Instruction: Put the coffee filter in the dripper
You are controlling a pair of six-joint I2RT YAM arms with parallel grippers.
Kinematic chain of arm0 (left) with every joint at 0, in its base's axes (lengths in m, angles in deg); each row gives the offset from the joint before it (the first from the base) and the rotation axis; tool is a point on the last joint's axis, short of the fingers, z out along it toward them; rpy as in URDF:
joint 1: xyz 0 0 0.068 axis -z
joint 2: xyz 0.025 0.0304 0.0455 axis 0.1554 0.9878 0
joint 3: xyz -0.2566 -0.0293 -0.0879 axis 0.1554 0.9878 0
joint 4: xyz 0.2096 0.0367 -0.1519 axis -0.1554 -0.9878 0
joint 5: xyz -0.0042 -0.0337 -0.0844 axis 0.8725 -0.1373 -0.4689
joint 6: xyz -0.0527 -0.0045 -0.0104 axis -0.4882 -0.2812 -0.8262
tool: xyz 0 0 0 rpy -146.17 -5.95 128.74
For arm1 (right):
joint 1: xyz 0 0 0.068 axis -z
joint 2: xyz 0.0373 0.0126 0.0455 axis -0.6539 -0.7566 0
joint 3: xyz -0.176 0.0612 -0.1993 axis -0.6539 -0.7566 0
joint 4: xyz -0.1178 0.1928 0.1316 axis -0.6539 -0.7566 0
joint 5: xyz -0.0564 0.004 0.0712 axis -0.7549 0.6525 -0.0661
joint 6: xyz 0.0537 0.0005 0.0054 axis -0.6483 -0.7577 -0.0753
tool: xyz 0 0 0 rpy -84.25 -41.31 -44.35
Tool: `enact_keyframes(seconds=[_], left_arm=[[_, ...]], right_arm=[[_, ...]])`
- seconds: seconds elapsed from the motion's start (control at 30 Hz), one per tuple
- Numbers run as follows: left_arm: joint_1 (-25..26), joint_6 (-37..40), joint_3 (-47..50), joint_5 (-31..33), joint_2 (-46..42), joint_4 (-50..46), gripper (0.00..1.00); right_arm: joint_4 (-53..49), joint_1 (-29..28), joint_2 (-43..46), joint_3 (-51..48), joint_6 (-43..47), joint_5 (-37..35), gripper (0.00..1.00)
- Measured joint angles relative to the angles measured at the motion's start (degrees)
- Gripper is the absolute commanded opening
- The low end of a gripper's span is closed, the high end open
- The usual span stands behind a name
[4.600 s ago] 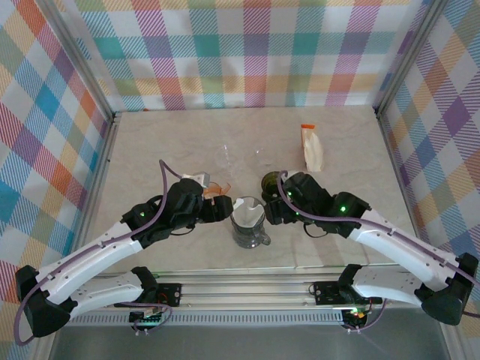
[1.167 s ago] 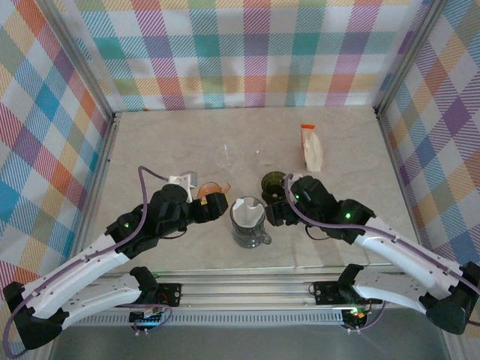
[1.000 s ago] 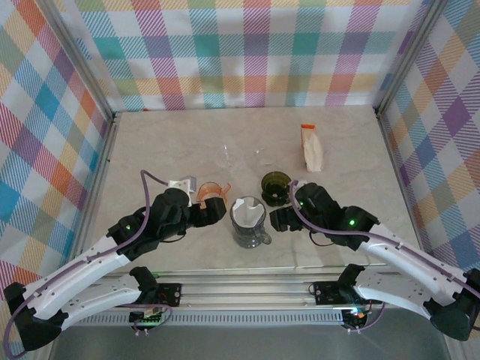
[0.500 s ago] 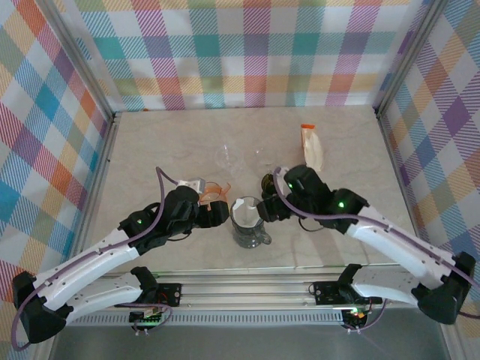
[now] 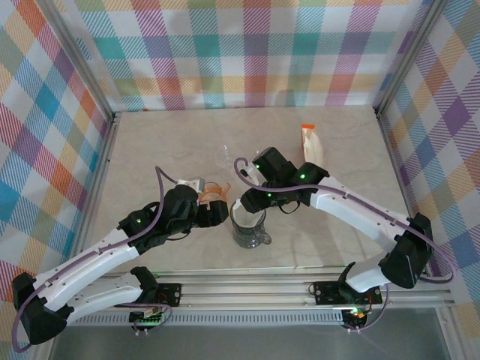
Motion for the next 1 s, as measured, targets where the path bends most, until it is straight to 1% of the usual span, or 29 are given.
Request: enact_keyframes(seconds=[0.17,0.27,0.6,0.7,0.83,1.0], left_arm=[[-0.52,0.0,0.0,-0.28,-0.04,-0.57,0.79],[-0.98,0.0,0.0,-0.44,-0.07,-0.63,0.79],[-1.92,-0.02,0.0,-1.57,-0.07,-0.63,0.79],[-2.03,-0.02,0.0,-1.95,-0.07,-0.63,0.79],[-2.29,-0.02,0.0,-2.01,-0.07,-0.63,0.79],[-2.29,-0.04,0.02,-2.71,-0.04,-0.52,0.79]], right_arm=[[-2.03,0.0,-1.4,1.99,0.61,0.04,0.48],[-2.82,0.0,-1.92,2.91,0.96,0.37,0.46],[-5.16,0.0,-3.04,3.69,1.2,2.05,0.44],[-5.49,0.0,-3.19,3.8,1.2,2.58,0.45],[-5.75,-0.02,-3.19,3.98,1.16,3.21,0.51],[-5.77,-0.07,-3.15,3.98,1.14,3.98,0.5]])
